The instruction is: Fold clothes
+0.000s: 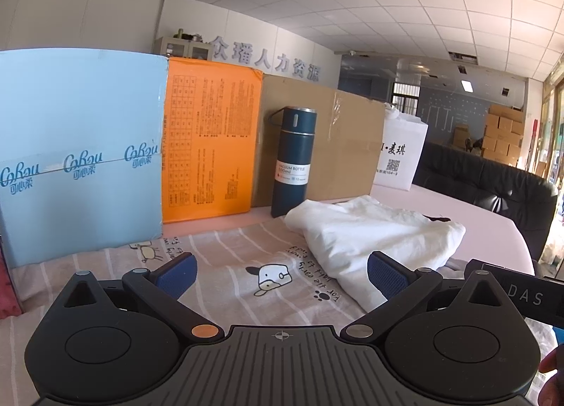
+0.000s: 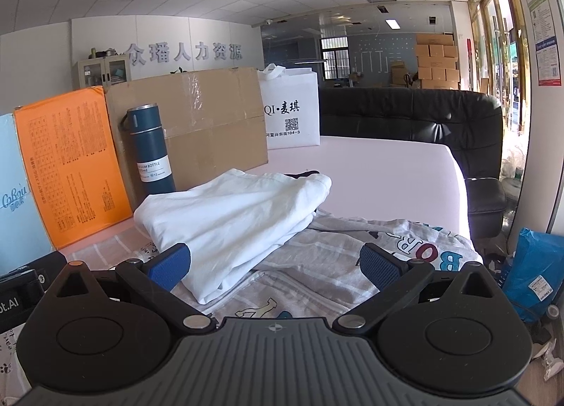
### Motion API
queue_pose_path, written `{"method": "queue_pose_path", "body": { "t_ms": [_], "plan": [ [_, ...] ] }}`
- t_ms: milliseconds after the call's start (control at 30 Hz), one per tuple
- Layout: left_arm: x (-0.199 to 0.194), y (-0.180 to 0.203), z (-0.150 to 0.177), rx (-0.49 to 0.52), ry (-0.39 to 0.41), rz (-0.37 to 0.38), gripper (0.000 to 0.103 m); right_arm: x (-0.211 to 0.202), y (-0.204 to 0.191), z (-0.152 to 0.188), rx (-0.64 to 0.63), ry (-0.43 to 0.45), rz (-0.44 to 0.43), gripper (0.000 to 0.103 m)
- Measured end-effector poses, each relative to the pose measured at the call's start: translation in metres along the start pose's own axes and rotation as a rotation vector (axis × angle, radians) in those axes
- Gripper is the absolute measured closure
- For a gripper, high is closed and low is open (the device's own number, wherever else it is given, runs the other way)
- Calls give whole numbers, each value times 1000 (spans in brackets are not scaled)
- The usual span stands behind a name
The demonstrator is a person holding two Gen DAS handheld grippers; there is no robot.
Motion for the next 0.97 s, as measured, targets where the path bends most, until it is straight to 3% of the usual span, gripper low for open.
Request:
{"method": "queue_pose_path", "body": {
  "t_ms": [967],
  "plan": [
    [1,4,3,13,-9,20,0,1,-3,4,-17,-5,-2,0]
  ]
}}
Point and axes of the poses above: each gripper's, at about its wrist camera, not at the fingertips, and x roughly the way its jaws point, y to its right, z to its underside, the point moved 9 cm from there along x, roughly the way its jaws point, and after that the axes turned 15 degrees about y, right-handed, at the moved point
